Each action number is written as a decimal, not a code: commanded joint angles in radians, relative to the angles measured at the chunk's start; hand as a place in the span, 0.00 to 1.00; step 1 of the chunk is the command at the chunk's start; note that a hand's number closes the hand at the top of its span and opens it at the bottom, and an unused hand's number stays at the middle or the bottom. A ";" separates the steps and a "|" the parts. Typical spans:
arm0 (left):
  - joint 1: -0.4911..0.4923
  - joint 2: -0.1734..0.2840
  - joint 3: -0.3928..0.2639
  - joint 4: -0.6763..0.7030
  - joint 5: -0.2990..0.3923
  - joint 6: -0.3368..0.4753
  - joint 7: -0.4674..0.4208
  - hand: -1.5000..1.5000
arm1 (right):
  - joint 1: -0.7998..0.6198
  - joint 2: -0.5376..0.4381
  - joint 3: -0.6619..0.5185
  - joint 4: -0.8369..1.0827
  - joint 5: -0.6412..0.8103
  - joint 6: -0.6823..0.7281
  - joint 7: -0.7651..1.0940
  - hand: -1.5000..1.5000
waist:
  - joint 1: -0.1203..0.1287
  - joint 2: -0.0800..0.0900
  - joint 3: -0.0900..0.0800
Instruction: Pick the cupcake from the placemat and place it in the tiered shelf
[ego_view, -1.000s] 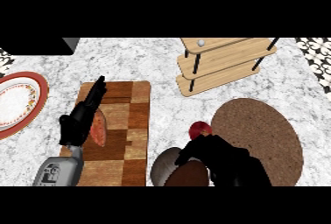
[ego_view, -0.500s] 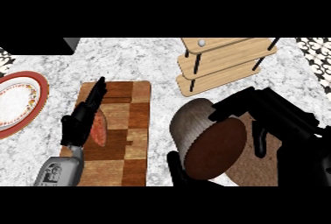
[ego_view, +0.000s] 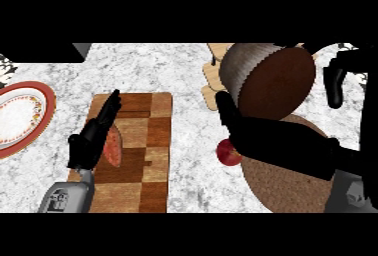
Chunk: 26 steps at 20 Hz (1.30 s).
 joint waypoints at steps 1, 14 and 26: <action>-0.042 -0.028 -0.008 0.072 -0.029 0.034 -0.026 0.50 | -0.107 -0.054 -0.141 0.137 -0.021 -0.022 -0.052 1.00 | -0.002 0.004 0.000; -0.072 -0.033 -0.009 0.035 -0.037 0.048 0.033 0.50 | -0.096 -0.159 -0.164 0.377 0.030 -0.182 -0.315 1.00 | 0.001 0.002 0.000; -0.050 -0.016 0.008 0.100 -0.023 0.016 -0.061 0.50 | -0.157 -0.118 -0.138 0.756 0.173 -0.474 -0.471 1.00 | 0.006 0.005 0.000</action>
